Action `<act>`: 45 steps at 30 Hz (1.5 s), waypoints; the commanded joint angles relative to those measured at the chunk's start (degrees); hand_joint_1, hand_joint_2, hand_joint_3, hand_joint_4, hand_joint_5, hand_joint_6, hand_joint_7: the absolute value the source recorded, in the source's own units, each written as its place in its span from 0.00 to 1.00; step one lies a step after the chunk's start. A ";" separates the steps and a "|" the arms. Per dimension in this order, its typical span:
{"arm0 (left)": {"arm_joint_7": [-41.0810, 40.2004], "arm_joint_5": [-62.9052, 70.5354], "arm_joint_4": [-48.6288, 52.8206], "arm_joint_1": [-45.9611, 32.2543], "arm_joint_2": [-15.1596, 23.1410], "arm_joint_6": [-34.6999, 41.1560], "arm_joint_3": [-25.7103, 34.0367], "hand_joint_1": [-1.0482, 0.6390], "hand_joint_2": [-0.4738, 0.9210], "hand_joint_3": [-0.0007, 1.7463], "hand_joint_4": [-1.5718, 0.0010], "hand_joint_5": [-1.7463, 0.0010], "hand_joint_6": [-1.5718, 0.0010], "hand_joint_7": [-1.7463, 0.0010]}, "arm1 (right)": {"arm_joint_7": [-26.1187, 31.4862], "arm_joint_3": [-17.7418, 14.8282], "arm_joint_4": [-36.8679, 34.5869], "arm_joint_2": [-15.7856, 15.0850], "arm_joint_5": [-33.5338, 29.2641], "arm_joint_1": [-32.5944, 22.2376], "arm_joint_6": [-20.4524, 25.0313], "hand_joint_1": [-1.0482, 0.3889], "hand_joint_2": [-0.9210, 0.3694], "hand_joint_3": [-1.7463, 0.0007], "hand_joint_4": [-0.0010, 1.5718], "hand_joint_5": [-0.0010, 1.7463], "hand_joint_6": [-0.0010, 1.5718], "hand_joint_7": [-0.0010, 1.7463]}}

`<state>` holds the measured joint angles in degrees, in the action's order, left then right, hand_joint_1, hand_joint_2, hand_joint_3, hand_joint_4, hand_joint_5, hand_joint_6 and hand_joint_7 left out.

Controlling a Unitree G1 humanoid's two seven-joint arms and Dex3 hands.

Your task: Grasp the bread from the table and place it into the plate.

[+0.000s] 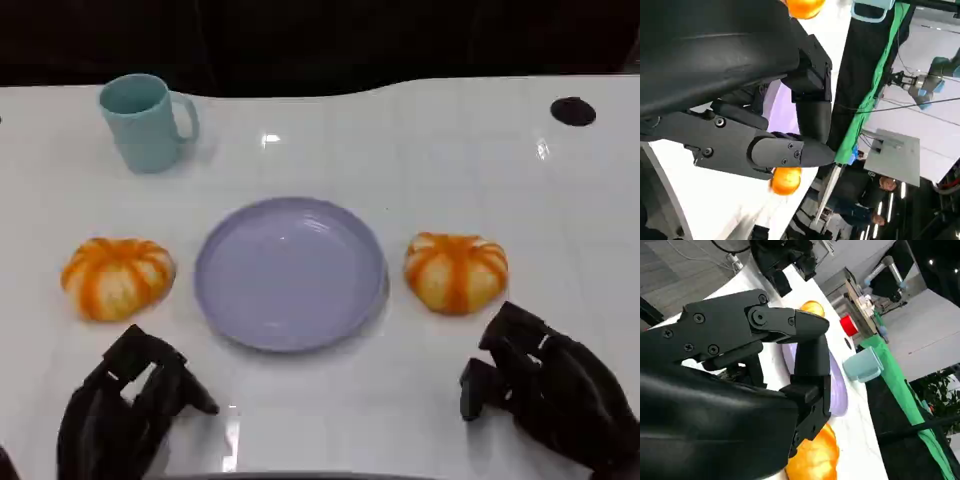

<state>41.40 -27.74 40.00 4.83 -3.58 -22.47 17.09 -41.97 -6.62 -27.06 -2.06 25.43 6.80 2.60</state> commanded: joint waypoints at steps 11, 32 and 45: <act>0.88 -0.09 0.18 -0.04 0.97 -0.64 0.21 0.29 1.00 0.16 0.60 0.00 0.69 0.11 | -0.29 -0.90 -0.03 -0.76 0.32 0.28 -0.01 0.43 0.00 0.75 0.41 1.00 0.26 1.00; 0.96 -0.49 -0.11 -0.23 0.82 -0.15 0.32 0.29 1.00 0.15 0.61 0.00 0.70 0.10 | -2.69 -0.79 -4.33 -2.41 -5.80 3.63 -23.24 0.42 0.00 0.87 0.25 0.87 0.31 0.53; 0.91 -0.27 -0.12 -0.19 0.87 -0.20 0.16 0.29 1.00 0.15 0.60 0.00 0.68 0.13 | 15.96 1.88 -0.44 -11.08 -29.19 4.33 -42.47 0.38 0.00 0.93 0.36 0.15 0.37 0.01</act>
<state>41.41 -27.89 40.03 4.82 -3.57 -22.48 17.08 -29.73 -5.00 -28.94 -9.64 0.76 10.38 -36.25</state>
